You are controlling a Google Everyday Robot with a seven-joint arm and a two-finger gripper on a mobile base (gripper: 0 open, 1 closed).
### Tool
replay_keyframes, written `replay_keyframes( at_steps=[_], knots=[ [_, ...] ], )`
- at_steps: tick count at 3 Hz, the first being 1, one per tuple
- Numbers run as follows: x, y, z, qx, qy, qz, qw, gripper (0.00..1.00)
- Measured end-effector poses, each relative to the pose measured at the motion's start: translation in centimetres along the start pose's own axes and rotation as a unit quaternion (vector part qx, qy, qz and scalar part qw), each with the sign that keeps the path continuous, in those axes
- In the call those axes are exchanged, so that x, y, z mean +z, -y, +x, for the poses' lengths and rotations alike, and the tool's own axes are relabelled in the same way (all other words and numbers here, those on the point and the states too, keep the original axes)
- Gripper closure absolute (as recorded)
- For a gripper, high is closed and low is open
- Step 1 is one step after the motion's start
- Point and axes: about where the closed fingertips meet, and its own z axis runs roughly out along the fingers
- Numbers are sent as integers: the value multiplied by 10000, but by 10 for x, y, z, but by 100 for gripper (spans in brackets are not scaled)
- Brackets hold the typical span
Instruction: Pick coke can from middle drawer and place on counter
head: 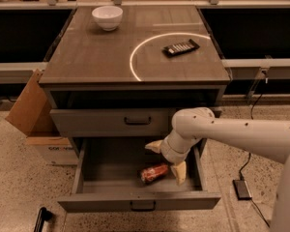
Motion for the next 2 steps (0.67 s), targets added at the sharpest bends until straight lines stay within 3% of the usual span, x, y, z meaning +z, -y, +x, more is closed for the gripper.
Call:
replay_keyframes(
  at_steps=[2],
  knots=[
    [33, 12, 12, -594, -74, 21, 9982, 0]
  ],
)
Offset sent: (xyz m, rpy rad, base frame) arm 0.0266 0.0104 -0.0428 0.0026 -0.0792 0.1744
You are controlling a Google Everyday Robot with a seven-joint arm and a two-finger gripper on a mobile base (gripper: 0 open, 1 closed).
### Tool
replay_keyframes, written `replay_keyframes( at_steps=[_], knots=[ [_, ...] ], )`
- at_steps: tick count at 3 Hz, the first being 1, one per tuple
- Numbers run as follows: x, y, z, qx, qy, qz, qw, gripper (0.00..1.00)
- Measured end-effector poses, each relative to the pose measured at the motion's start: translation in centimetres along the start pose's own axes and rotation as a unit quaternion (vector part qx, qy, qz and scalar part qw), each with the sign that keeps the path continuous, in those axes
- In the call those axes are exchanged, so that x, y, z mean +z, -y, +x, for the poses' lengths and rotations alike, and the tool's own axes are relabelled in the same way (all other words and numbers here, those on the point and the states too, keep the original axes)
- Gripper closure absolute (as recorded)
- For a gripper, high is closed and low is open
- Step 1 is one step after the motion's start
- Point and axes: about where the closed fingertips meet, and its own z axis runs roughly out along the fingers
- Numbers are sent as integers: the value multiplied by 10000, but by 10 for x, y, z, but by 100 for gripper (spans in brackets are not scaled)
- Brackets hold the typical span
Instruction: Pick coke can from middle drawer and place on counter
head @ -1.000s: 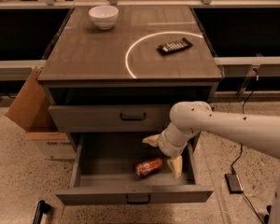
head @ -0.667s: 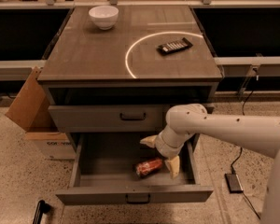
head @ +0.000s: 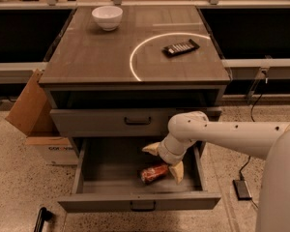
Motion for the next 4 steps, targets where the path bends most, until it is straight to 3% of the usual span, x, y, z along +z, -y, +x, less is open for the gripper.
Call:
replay_keyframes(
  at_steps=[2, 3, 4],
  knots=[
    [6, 0, 1, -86, 26, 19, 10000, 0],
    [24, 0, 10, -441, 25, 72, 9990, 0],
    [35, 0, 17, -540, 59, 123, 9984, 0]
  ],
)
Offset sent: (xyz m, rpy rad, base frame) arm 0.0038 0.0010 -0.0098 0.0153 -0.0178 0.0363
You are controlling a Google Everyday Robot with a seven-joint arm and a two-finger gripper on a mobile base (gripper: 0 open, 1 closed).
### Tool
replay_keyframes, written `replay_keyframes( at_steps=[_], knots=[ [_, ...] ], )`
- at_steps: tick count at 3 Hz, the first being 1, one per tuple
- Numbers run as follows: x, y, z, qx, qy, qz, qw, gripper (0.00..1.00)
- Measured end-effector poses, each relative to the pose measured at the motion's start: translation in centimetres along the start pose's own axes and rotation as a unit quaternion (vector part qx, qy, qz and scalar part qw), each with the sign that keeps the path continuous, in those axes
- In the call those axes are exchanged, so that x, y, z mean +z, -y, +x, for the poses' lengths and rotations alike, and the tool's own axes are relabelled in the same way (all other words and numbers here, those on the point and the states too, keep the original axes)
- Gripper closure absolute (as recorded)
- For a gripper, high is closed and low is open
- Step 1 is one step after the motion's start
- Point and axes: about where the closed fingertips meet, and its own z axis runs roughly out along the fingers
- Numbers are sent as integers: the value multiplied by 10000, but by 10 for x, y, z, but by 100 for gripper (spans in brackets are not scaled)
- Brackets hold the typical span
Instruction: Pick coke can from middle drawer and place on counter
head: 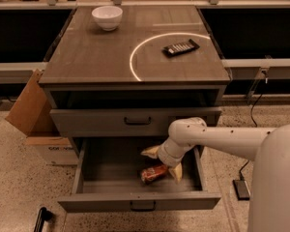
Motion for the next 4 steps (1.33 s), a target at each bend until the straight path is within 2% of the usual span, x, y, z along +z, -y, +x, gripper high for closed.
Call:
replay_keyframes(
  at_steps=[2, 3, 4],
  knots=[
    [28, 0, 17, 101, 170, 76, 9998, 0],
    [43, 1, 24, 261, 328, 172, 9990, 0],
    [45, 1, 24, 275, 352, 167, 9989, 0]
  ],
)
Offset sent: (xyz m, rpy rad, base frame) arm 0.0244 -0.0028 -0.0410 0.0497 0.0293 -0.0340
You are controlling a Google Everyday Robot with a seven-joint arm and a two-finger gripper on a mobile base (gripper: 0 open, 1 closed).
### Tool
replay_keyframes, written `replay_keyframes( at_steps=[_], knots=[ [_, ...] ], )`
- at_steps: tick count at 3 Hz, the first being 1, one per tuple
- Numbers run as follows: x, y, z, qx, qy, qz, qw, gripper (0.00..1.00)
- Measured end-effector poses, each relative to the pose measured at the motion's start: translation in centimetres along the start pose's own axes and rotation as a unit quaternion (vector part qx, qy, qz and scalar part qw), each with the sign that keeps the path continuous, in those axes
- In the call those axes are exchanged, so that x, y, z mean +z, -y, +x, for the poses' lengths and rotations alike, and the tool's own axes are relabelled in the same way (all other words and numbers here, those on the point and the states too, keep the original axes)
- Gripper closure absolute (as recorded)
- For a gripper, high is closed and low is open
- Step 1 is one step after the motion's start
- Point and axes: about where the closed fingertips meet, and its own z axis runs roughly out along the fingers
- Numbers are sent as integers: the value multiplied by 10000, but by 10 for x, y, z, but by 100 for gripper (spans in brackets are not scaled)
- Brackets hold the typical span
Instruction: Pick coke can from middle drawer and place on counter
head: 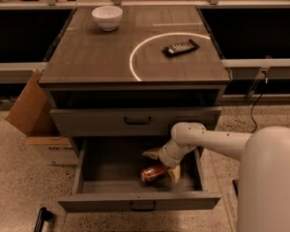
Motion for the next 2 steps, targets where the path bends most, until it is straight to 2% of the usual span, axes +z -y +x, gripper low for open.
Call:
replay_keyframes(
  at_steps=[1, 2],
  knots=[
    [2, 0, -1, 25, -17, -30, 10000, 18],
    [5, -1, -3, 36, -18, -84, 10000, 41]
  ],
)
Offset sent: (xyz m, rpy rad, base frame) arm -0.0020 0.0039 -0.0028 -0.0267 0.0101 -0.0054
